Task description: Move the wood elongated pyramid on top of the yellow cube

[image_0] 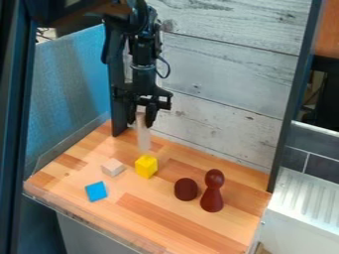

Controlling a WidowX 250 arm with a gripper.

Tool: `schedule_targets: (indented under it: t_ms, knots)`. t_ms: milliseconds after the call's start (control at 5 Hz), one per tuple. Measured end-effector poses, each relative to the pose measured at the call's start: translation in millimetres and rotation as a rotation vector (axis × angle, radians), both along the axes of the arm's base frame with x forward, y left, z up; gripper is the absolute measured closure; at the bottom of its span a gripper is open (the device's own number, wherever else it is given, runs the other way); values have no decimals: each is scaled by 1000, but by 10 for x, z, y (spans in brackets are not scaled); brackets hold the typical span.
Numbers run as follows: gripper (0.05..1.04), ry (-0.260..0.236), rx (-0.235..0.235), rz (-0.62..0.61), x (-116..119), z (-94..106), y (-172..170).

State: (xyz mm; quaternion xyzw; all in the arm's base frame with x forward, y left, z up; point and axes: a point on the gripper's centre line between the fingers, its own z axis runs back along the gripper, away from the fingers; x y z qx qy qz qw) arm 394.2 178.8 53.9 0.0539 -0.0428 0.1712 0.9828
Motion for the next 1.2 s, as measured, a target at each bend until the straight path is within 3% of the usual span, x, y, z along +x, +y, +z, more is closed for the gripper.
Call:
schedule_targets:
  t_ms: [1200]
  knots:
    - [609,11,-6,27,-25,-140,-15]
